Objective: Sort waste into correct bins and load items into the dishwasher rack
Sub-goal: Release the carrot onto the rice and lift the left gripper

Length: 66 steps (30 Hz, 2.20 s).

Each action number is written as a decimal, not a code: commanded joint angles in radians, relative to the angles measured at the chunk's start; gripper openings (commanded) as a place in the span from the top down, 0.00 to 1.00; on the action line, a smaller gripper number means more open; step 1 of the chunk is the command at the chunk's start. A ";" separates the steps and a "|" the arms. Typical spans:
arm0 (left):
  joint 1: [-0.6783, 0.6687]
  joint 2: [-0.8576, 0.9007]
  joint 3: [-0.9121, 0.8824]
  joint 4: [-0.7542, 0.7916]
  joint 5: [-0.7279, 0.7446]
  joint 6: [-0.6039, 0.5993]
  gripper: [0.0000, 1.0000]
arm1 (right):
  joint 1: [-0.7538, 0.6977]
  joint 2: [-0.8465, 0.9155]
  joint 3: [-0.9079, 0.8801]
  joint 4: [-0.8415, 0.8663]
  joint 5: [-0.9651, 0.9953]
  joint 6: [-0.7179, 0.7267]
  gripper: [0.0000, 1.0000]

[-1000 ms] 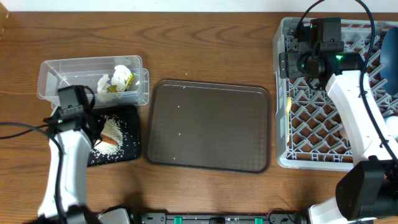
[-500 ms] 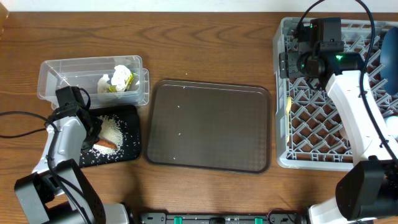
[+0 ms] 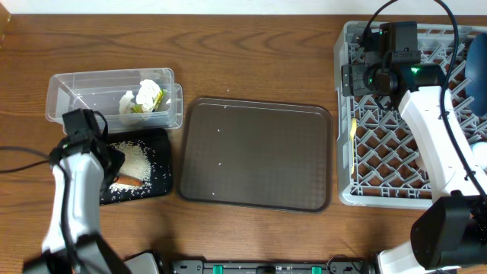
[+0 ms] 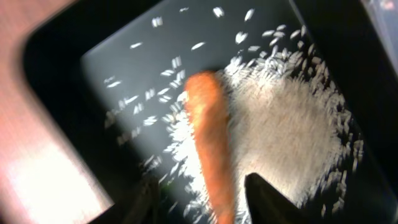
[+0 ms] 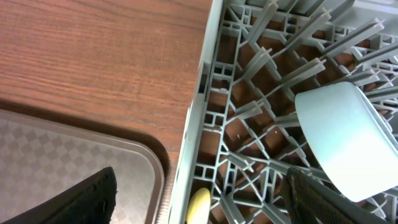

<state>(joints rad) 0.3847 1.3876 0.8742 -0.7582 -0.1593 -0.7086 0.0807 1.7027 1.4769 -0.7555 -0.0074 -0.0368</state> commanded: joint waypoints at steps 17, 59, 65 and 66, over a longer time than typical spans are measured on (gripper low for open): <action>0.005 -0.186 -0.030 -0.404 -0.012 -0.448 0.94 | -0.002 0.009 0.001 0.000 0.003 0.002 0.14; 0.005 0.065 -0.246 0.291 -0.055 -0.293 0.86 | -0.002 0.009 0.001 -0.006 0.003 0.002 0.14; 0.005 0.065 -0.236 0.338 -0.055 -0.256 0.85 | -0.002 0.009 0.001 -0.005 0.003 0.002 0.14; 0.005 0.065 -0.236 0.347 -0.055 -0.246 0.84 | -0.002 0.009 0.001 -0.005 0.003 0.002 0.14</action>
<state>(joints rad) 0.3855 1.4494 0.6170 -0.4267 -0.2127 -1.0000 0.0807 1.7027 1.4769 -0.7601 -0.0074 -0.0368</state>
